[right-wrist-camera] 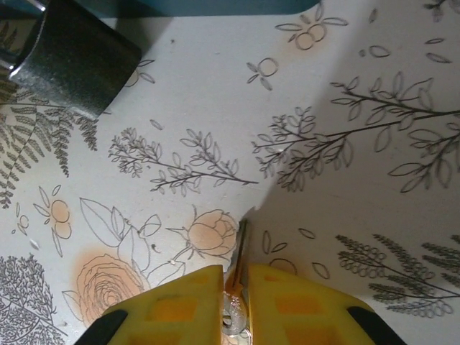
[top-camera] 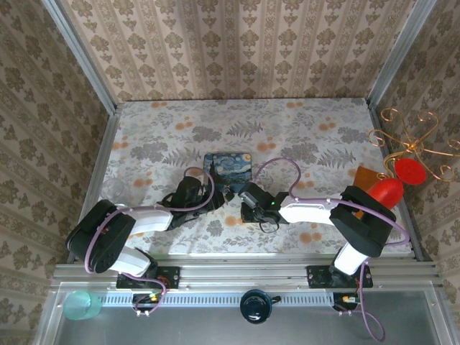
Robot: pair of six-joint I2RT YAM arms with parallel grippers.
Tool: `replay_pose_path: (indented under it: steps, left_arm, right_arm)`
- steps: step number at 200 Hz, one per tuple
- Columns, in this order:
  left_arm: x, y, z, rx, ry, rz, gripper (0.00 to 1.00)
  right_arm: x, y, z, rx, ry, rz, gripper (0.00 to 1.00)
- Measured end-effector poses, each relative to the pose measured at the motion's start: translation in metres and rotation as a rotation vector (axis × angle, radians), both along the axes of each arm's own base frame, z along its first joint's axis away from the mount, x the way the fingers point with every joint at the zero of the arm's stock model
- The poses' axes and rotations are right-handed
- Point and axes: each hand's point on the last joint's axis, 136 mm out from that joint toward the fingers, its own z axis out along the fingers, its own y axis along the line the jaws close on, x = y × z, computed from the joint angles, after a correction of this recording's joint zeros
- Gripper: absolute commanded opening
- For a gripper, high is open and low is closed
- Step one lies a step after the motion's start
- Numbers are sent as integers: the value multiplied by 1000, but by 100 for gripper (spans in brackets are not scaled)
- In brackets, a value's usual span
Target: Unlock a padlock with a key
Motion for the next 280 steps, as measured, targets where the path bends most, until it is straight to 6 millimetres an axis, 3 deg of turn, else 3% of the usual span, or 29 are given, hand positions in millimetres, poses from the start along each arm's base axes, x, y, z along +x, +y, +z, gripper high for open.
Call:
replay_pose_path:
  steps: [49, 138, 177, 268, 280]
  left_arm:
    - [0, 3, 2, 14, -14, 3, 42]
    - [-5, 10, -3, 38, -9, 8, 42]
    - [-7, 12, -1, 43, -12, 9, 44]
    - [-7, 16, 14, 28, -60, 13, 45]
    - [-7, 16, 15, 29, -66, 14, 45]
  right_arm:
    - [-9, 12, 2, -13, -9, 60, 10]
    - [-24, 13, 2, -78, -5, 119, 21]
    - [-29, 14, 1, -86, -1, 129, 31]
    - [-39, 13, 0, -156, -39, 157, 31]
    - [-42, 13, 0, -164, -43, 164, 26]
